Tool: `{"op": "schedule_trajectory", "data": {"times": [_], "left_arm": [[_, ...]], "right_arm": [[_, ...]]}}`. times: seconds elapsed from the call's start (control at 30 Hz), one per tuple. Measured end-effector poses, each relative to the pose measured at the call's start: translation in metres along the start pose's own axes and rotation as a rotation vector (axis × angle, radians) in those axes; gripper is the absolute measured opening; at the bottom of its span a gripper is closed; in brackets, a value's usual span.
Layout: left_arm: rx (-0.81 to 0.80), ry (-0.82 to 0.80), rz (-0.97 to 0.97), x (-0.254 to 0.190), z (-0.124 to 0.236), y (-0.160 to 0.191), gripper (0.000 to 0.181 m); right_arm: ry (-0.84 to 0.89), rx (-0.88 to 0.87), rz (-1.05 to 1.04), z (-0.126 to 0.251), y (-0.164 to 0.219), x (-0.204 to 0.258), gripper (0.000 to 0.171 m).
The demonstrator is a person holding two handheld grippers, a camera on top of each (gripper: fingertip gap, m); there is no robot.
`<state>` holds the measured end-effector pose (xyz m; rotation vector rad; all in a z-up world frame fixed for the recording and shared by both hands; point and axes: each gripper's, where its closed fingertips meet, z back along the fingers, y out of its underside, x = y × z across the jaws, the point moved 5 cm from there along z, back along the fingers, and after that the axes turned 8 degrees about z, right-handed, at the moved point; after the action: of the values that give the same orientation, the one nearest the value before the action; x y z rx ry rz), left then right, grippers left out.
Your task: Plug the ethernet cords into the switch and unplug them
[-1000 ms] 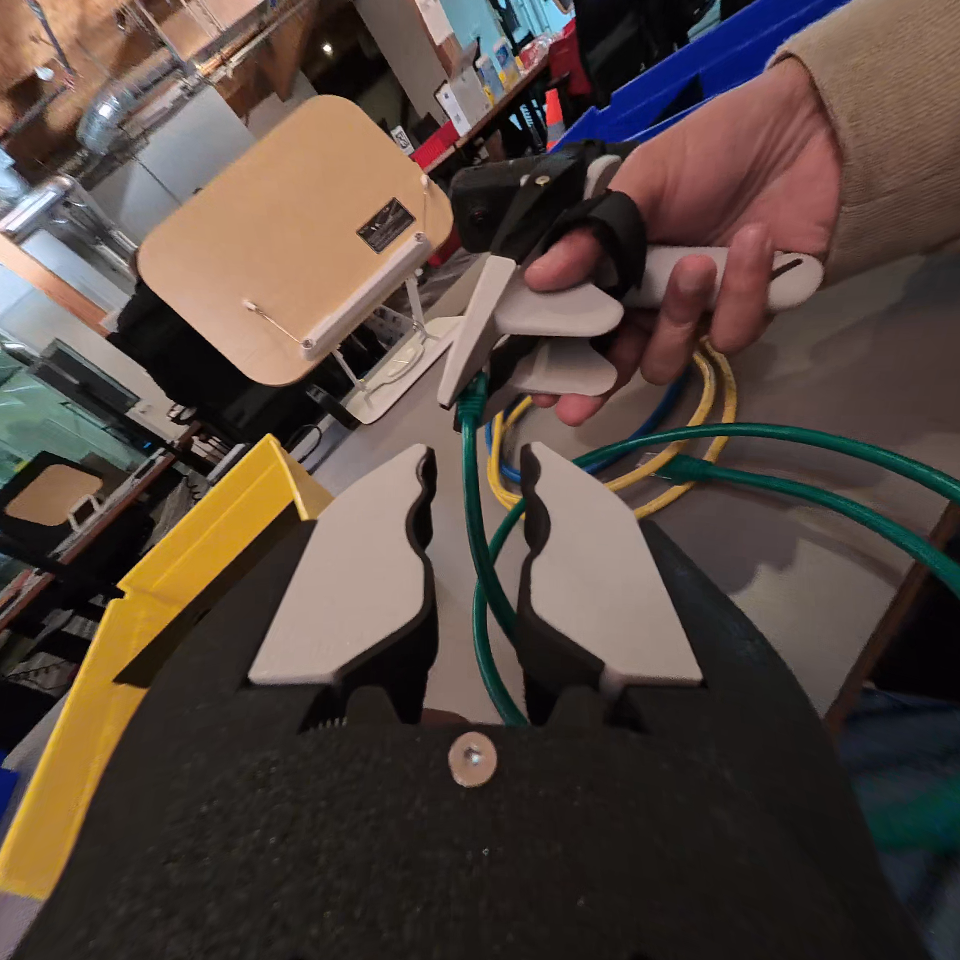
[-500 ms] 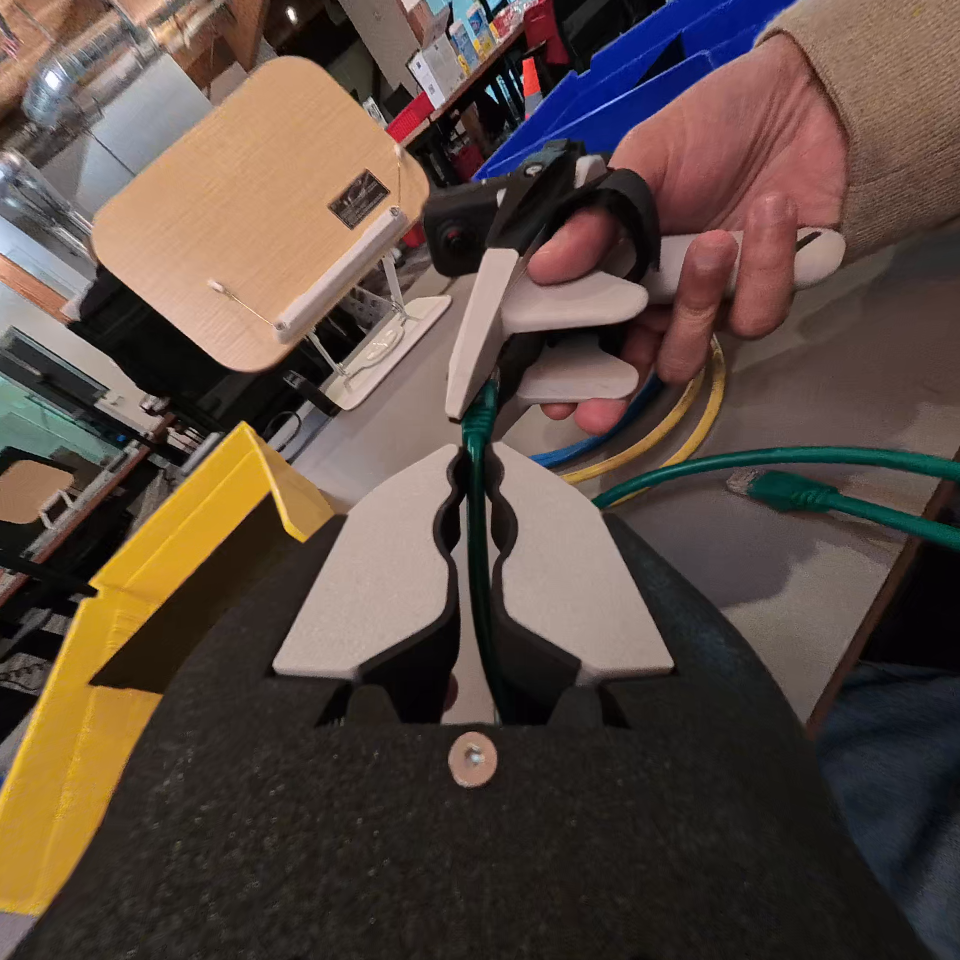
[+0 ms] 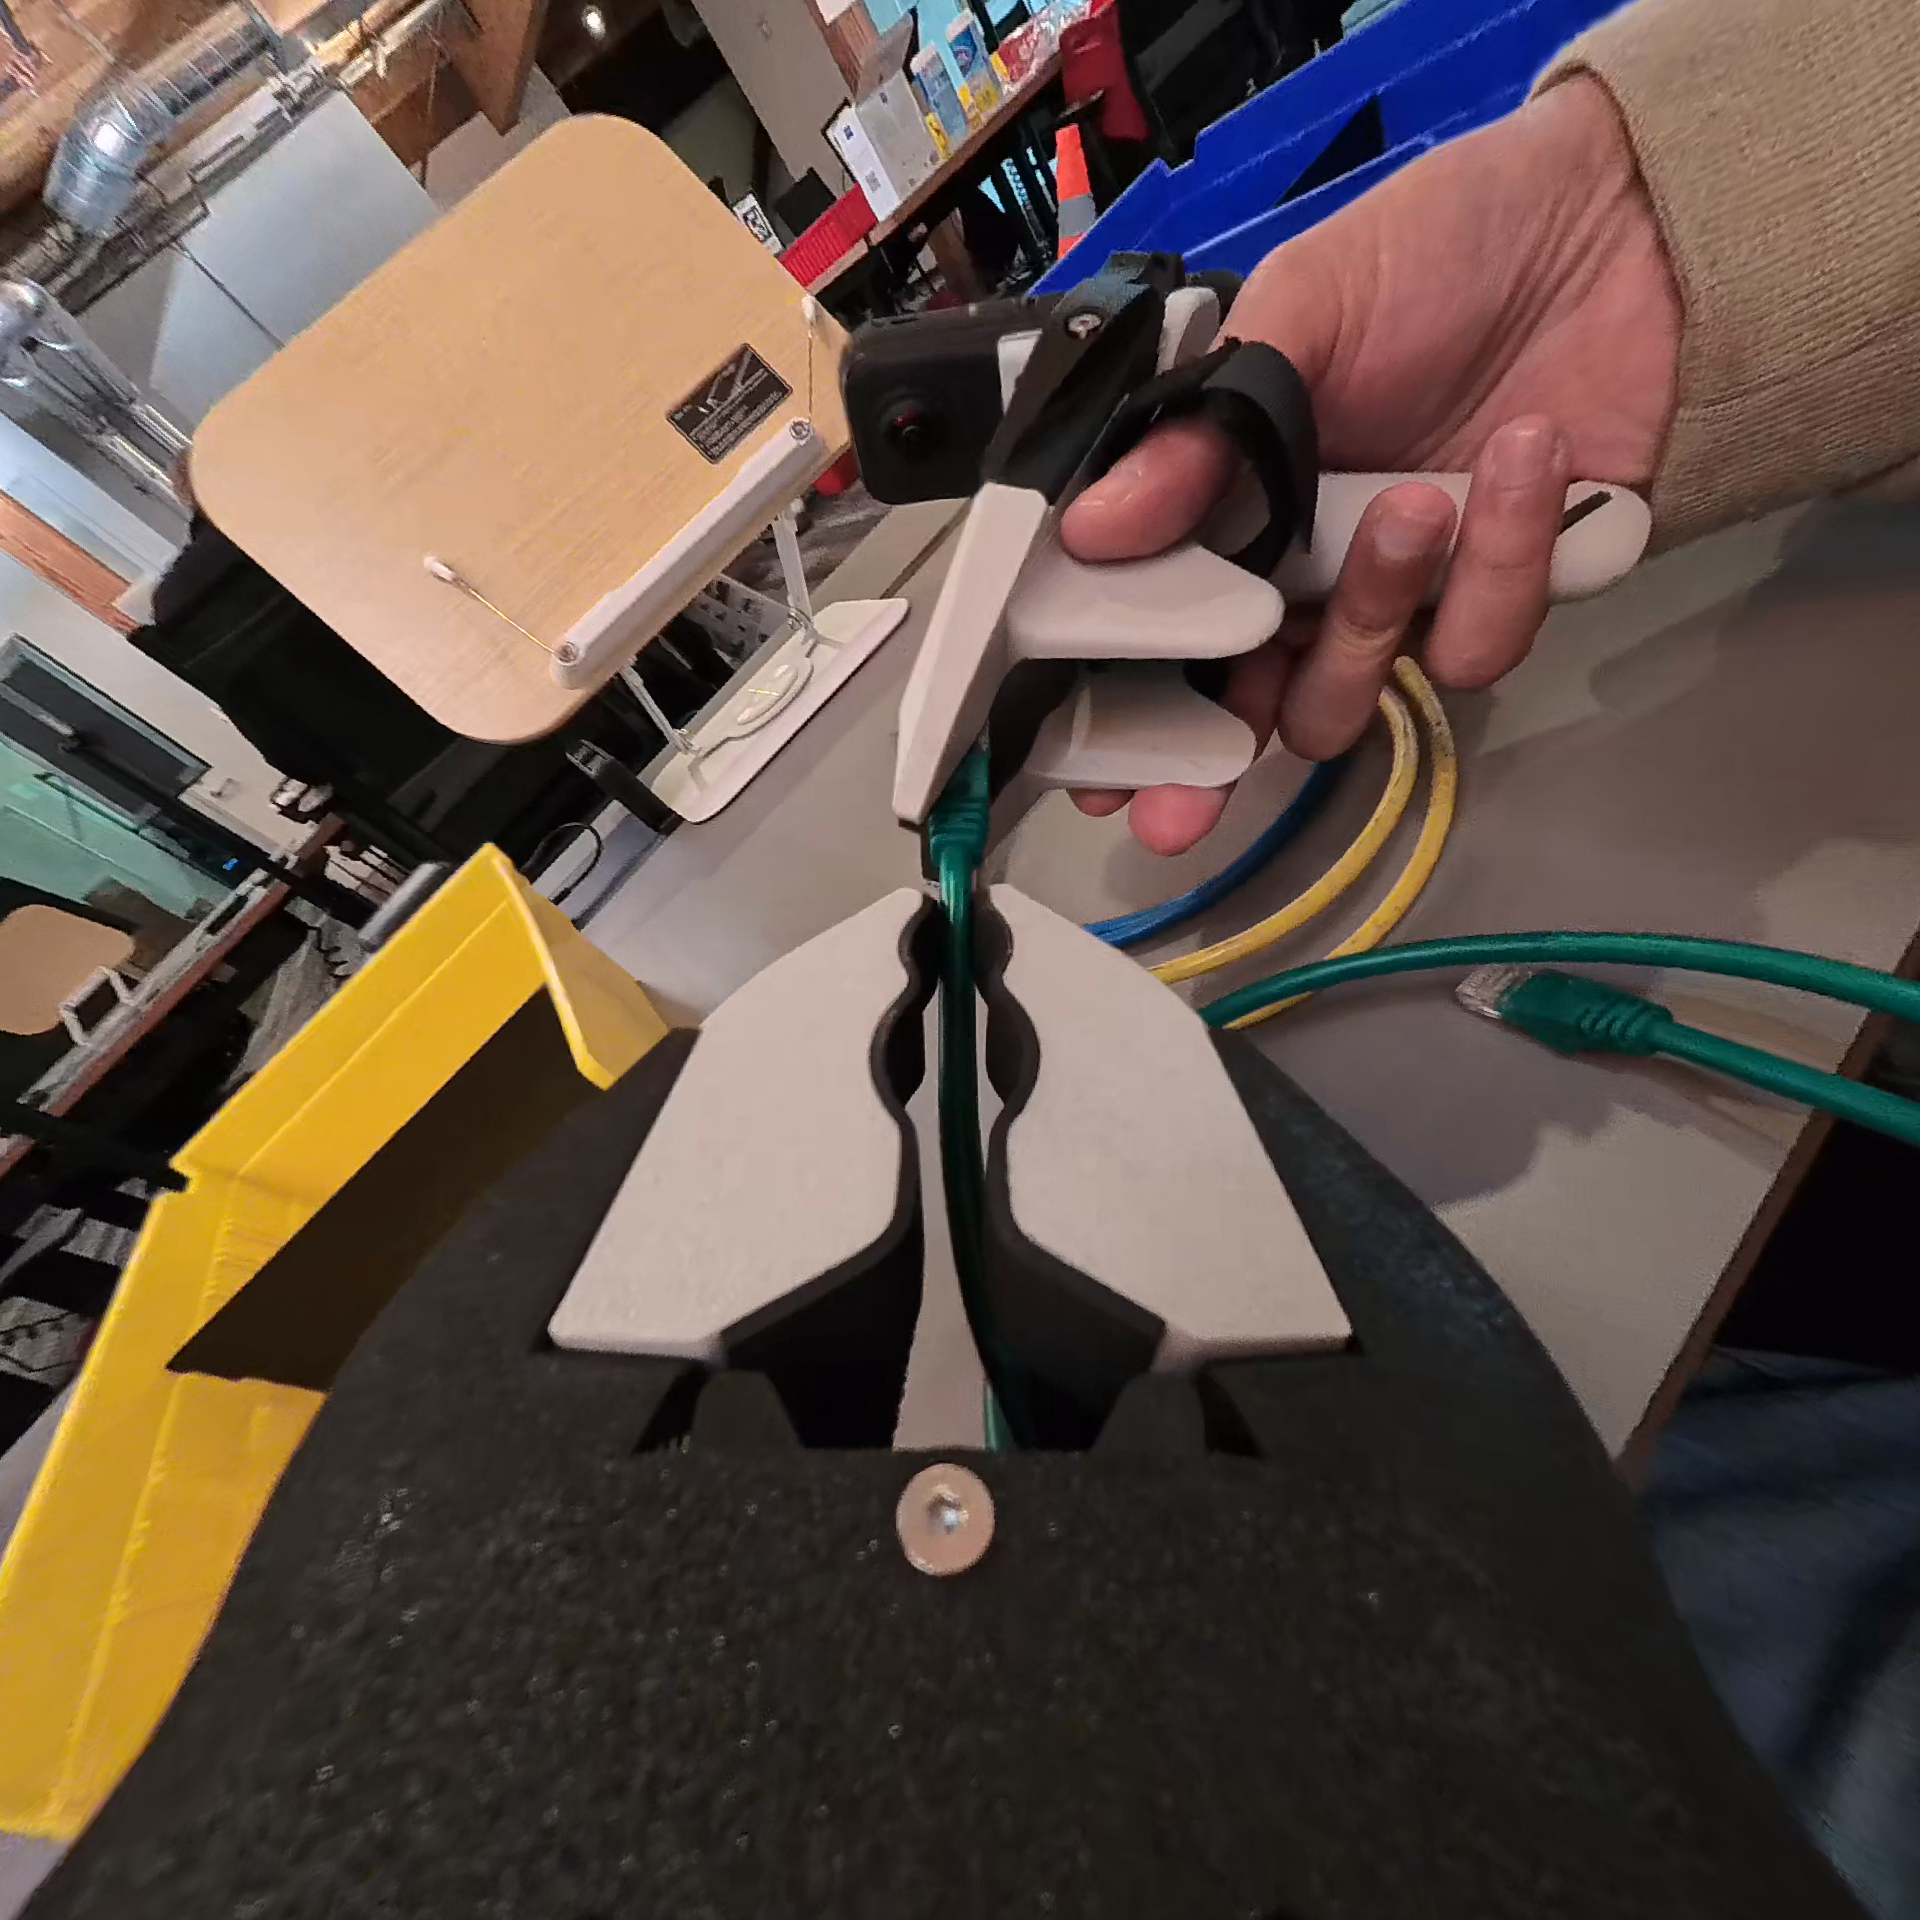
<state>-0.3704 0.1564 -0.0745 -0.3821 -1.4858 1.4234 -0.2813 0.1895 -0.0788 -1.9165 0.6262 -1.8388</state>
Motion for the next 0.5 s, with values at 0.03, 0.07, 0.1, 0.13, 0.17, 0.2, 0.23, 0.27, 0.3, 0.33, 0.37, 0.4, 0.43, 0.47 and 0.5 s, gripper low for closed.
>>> {"op": "schedule_trajectory", "data": {"times": [0.03, 0.07, 0.1, 0.13, 0.17, 0.2, 0.23, 0.27, 0.3, 0.33, 0.37, 0.4, 0.43, 0.47, 0.5], "left_arm": [[0.002, 0.008, 0.009, 0.000, 0.000, -0.001, 0.005], [0.003, 0.014, 0.011, 0.000, 0.000, -0.001, 0.005], [0.002, 0.018, 0.010, 0.000, 0.001, -0.002, 0.005], [-0.003, 0.018, 0.010, 0.000, 0.002, -0.003, 0.005], [-0.008, 0.018, 0.015, 0.000, 0.002, -0.004, 0.005], [-0.008, 0.017, 0.021, 0.001, 0.002, -0.005, 0.005], [-0.003, 0.020, 0.031, 0.001, 0.002, -0.005, 0.005], [0.006, 0.030, 0.051, 0.001, 0.001, -0.004, 0.005], [0.010, 0.042, 0.081, 0.002, 0.001, -0.003, 0.006], [0.013, 0.052, 0.119, 0.004, 0.001, -0.002, 0.006], [0.019, 0.049, 0.153, 0.007, 0.001, -0.001, 0.006], [0.031, 0.035, 0.180, 0.011, 0.002, 0.001, 0.006], [0.054, 0.017, 0.205, 0.015, 0.002, 0.005, 0.006], [0.080, 0.002, 0.230, 0.020, 0.003, 0.009, 0.005], [0.101, -0.012, 0.254, 0.023, 0.003, 0.014, 0.005]], "right_arm": [[-0.004, -0.001, -0.001, 0.000, 0.000, 0.000, 0.013], [-0.011, -0.005, -0.008, 0.001, 0.000, 0.000, 0.013], [-0.020, -0.012, -0.015, 0.000, 0.000, 0.000, 0.013], [-0.033, -0.015, -0.022, 0.000, 0.000, 0.000, 0.013], [-0.047, -0.019, -0.028, 0.000, 0.000, 0.000, 0.013], [-0.055, -0.025, -0.033, 0.000, -0.001, -0.001, 0.013], [-0.057, -0.030, -0.035, -0.001, -0.001, -0.002, 0.014], [-0.050, -0.033, -0.031, -0.001, -0.001, -0.003, 0.014], [-0.033, -0.029, -0.003, 0.000, 0.000, -0.002, 0.014], [0.001, -0.022, 0.051, 0.001, -0.001, -0.001, 0.015], [0.052, -0.022, 0.122, 0.003, -0.005, 0.000, 0.017], [0.123, -0.029, 0.208, 0.010, -0.013, 0.002, 0.026], [0.224, -0.027, 0.305, 0.020, -0.022, 0.002, 0.036], [0.363, -0.019, 0.409, 0.034, -0.032, -0.002, 0.044], [0.528, -0.019, 0.507, 0.053, -0.043, -0.007, 0.050]]}}
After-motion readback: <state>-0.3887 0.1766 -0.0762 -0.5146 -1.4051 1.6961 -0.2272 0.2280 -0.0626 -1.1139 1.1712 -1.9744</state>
